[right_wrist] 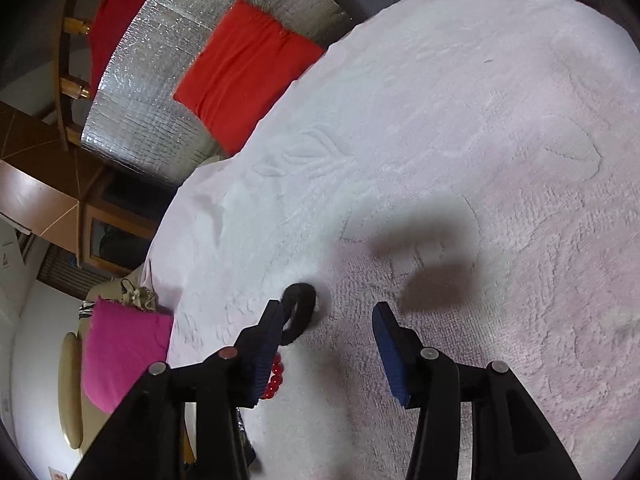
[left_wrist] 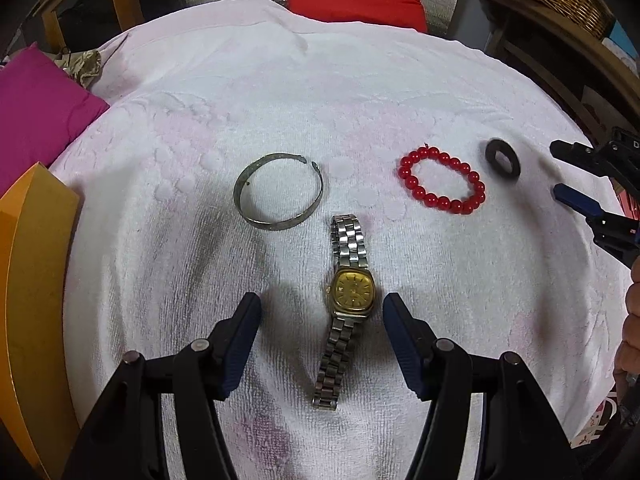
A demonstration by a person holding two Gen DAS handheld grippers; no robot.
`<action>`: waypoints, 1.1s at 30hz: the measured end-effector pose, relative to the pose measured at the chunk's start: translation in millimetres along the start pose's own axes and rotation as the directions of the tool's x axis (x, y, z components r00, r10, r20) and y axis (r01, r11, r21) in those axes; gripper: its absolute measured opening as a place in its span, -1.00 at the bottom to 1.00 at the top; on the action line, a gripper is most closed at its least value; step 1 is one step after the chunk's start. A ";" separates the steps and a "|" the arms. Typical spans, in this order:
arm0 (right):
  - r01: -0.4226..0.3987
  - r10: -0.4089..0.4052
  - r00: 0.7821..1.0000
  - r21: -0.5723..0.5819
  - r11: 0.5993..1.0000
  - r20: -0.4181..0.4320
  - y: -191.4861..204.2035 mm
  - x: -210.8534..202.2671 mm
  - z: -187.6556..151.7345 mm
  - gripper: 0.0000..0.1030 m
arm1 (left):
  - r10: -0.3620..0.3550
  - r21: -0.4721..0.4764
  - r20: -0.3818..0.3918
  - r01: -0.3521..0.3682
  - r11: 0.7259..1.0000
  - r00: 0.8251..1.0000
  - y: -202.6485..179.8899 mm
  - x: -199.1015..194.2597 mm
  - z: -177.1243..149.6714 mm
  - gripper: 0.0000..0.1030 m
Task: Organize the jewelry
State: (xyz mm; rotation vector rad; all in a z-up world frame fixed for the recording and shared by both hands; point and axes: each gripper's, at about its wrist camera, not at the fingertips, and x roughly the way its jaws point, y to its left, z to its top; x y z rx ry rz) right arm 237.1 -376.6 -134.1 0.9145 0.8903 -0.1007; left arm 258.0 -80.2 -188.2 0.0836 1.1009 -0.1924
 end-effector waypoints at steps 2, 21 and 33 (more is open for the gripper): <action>0.003 -0.003 1.000 -0.025 1.000 0.000 8.0 5.8 0.1 -0.02 | -0.004 -0.010 0.006 0.004 1.000 1.000 2.9 -5.5 -1.6 0.00; 0.306 -0.288 0.952 -0.393 0.867 0.105 68.7 32.4 -30.9 -0.77 | -0.095 -0.032 0.006 0.095 0.995 0.995 16.6 -9.0 -4.1 -0.46; 0.191 -0.184 0.981 -0.344 0.919 0.055 65.3 -15.9 -46.7 -0.77 | -0.108 -0.033 0.081 0.111 0.993 0.991 14.7 -41.4 -9.0 -0.57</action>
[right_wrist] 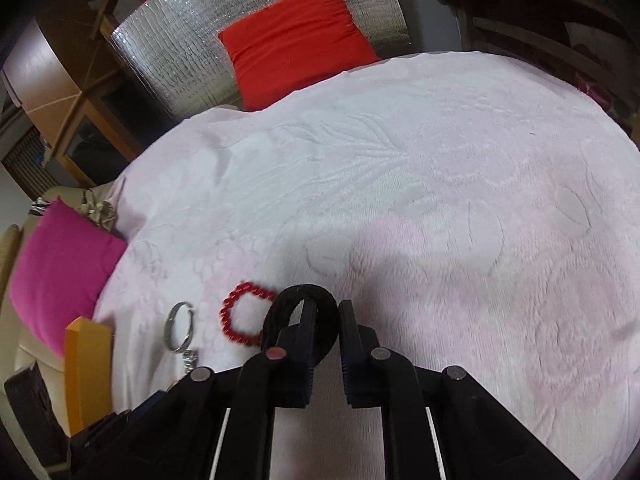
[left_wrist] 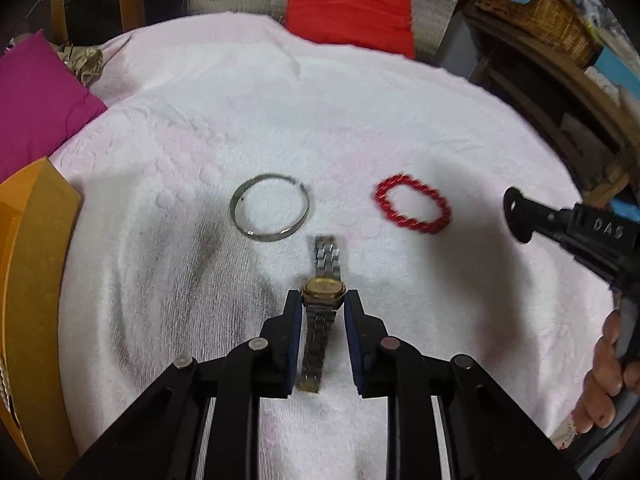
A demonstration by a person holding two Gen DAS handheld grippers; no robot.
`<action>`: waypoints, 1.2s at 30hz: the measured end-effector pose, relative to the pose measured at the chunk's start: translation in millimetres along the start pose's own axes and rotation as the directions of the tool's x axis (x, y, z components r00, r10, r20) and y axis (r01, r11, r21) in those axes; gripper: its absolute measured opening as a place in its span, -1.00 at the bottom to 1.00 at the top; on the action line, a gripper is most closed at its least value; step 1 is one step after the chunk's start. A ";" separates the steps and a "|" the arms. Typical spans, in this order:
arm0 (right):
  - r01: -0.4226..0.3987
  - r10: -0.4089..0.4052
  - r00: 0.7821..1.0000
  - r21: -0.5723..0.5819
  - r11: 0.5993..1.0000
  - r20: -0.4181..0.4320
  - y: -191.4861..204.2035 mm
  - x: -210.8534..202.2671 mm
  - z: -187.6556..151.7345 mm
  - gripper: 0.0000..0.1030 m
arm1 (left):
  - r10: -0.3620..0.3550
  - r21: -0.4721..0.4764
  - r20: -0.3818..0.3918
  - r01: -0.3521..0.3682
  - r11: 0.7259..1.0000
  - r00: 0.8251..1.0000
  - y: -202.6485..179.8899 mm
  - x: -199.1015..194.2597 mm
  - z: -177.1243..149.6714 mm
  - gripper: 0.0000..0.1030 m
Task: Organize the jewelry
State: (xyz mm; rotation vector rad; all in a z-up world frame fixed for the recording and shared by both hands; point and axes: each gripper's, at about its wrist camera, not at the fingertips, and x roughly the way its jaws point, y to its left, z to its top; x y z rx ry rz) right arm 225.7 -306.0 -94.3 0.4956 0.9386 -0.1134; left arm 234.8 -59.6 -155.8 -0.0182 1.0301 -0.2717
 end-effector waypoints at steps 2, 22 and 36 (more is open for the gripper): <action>-0.008 0.008 1.000 -0.001 1.000 0.013 0.9 -9.1 -3.4 -0.77 | -0.025 -0.014 0.022 0.026 1.000 0.999 4.5 -12.5 -2.8 -0.57; -0.061 0.061 0.998 0.013 0.998 -0.027 6.2 -26.8 -40.9 -0.77 | -0.031 -0.028 -0.005 0.031 0.999 0.999 22.5 -21.6 -32.2 -0.36; -0.055 0.055 0.997 0.002 0.998 -0.048 3.7 -19.3 -40.5 -0.77 | 0.084 0.021 -0.032 -0.083 0.996 0.996 10.7 15.5 -19.4 -0.01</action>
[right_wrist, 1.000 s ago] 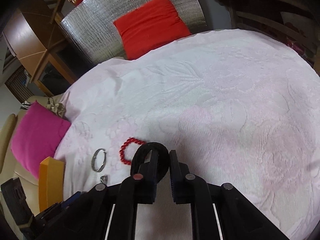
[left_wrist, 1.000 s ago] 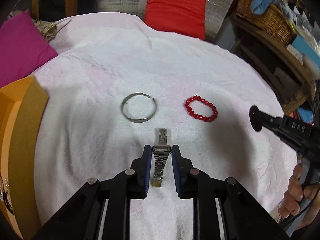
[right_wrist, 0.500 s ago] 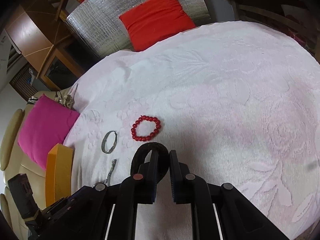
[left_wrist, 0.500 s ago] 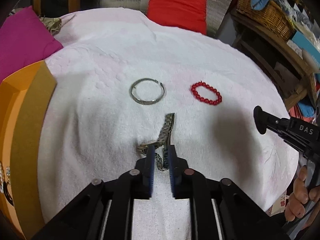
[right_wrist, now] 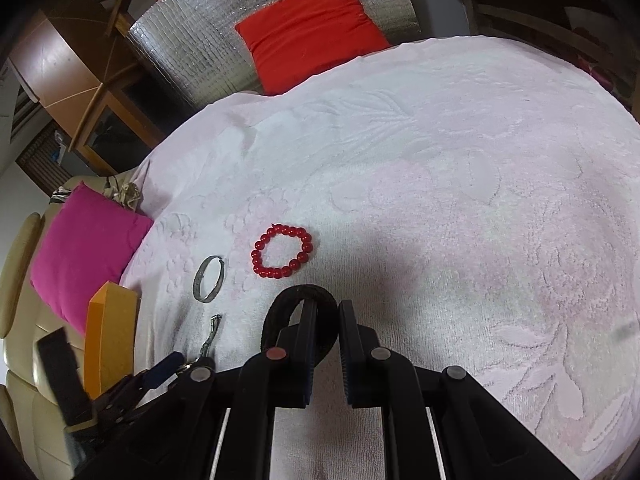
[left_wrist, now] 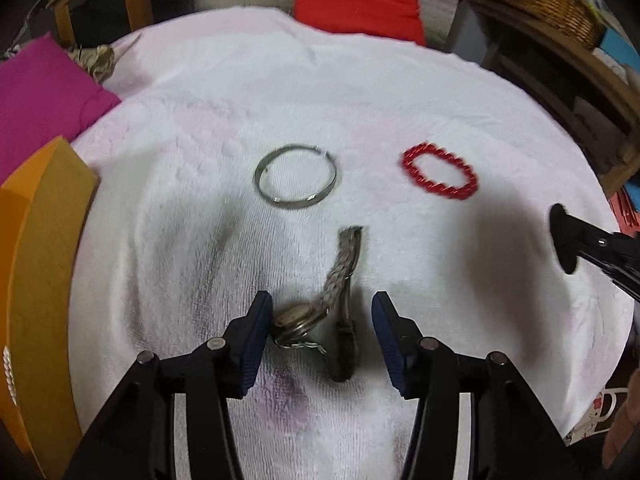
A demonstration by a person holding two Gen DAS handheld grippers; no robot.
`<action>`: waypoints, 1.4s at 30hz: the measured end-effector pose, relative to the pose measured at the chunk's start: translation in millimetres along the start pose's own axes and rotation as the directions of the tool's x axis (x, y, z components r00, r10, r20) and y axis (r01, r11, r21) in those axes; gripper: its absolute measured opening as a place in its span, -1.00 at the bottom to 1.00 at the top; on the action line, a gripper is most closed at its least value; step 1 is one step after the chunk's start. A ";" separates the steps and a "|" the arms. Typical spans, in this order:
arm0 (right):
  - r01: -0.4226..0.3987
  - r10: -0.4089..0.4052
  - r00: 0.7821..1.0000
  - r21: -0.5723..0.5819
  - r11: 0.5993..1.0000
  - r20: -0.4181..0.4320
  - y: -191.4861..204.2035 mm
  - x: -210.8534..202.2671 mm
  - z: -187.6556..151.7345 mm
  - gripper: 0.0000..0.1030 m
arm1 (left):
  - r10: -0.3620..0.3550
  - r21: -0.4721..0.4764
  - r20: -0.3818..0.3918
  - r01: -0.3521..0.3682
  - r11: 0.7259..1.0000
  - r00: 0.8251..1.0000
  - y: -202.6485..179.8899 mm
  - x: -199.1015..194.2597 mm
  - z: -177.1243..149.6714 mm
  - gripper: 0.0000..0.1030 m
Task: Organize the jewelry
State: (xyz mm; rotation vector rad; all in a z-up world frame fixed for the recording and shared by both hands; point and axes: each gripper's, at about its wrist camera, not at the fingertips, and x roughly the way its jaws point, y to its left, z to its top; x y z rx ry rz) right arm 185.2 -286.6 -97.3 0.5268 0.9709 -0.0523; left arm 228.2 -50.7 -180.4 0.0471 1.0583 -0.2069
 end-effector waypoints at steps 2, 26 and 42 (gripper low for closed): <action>0.002 -0.002 1.000 0.001 1.000 0.000 -0.9 0.0 0.5 -0.77 | 0.011 0.005 0.012 -0.011 1.000 1.000 -0.2 1.2 3.4 -0.27; -0.011 0.013 1.000 -0.053 0.999 0.024 23.7 3.6 -3.8 -0.77 | -0.041 -0.063 0.157 0.052 0.997 0.987 32.8 -44.4 11.5 -0.92; -0.003 0.004 1.000 -0.061 0.998 0.016 20.3 6.9 -2.7 -0.77 | -0.023 -0.092 -0.028 0.021 0.996 0.999 15.7 -6.6 -13.7 0.27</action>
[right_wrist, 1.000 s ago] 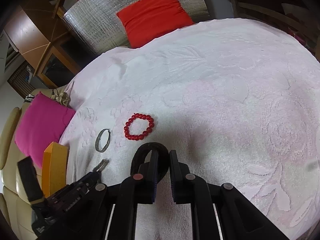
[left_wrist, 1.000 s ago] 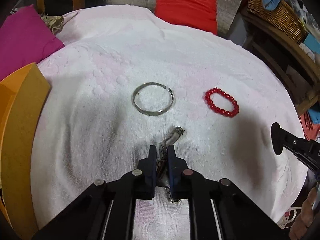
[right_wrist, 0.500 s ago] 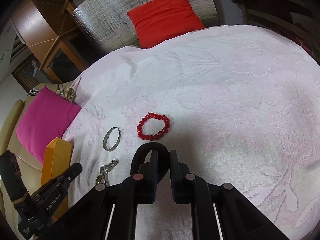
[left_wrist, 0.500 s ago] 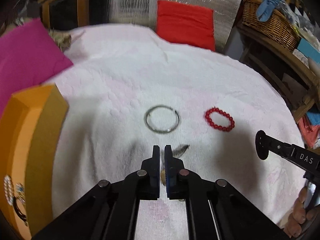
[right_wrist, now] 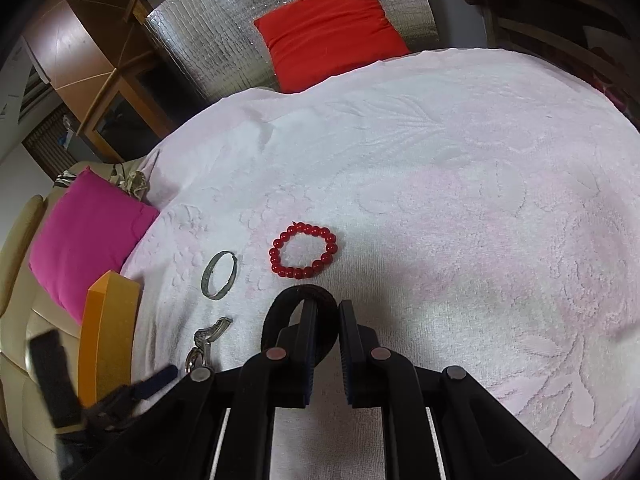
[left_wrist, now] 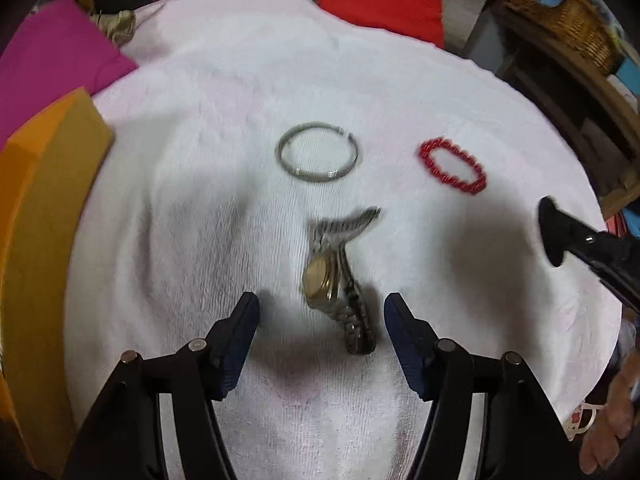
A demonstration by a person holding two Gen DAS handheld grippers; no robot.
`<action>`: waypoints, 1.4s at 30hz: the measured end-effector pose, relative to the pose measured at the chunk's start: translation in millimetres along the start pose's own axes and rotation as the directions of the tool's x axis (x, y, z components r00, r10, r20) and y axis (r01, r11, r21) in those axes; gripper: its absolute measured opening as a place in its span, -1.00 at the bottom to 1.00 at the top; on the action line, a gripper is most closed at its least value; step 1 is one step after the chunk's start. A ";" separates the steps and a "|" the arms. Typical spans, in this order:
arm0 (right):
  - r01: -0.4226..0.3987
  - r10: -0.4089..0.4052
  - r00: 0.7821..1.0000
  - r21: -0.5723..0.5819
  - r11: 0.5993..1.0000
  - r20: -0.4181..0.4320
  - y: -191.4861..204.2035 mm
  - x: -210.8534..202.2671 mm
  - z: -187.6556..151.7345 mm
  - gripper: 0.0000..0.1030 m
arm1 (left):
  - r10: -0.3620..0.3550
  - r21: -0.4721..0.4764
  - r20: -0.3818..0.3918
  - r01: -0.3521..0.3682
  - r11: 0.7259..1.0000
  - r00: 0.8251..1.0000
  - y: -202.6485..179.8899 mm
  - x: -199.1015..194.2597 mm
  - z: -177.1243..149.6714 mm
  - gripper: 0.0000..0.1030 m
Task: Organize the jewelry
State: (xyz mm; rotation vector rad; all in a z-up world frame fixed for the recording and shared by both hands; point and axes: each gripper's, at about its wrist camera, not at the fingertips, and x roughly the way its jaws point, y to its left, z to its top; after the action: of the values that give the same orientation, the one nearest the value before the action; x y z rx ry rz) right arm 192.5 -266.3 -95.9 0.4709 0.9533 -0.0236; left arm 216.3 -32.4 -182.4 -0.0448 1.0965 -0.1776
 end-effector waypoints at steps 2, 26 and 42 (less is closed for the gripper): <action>0.002 -0.002 1.000 0.002 1.000 0.003 -1.3 -0.7 0.4 -0.77 | 0.011 0.019 0.028 -0.012 1.000 1.000 -3.7 -2.7 1.0 0.15; -0.015 0.015 1.000 -0.013 1.000 0.009 8.6 -2.6 -2.2 -0.77 | -0.140 -0.031 0.188 0.148 0.988 0.972 12.6 -50.3 12.8 -0.73; -0.075 0.077 0.997 -0.080 0.994 0.031 36.3 -4.9 -6.3 -0.77 | 0.044 -0.037 0.340 -0.034 0.999 0.940 17.2 -99.6 11.8 -0.73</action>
State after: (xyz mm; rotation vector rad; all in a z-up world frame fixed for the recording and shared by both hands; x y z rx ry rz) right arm 192.9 -232.1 -81.4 0.4321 0.8986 0.0744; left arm 184.7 0.3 -91.4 -0.0782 0.7532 -0.1119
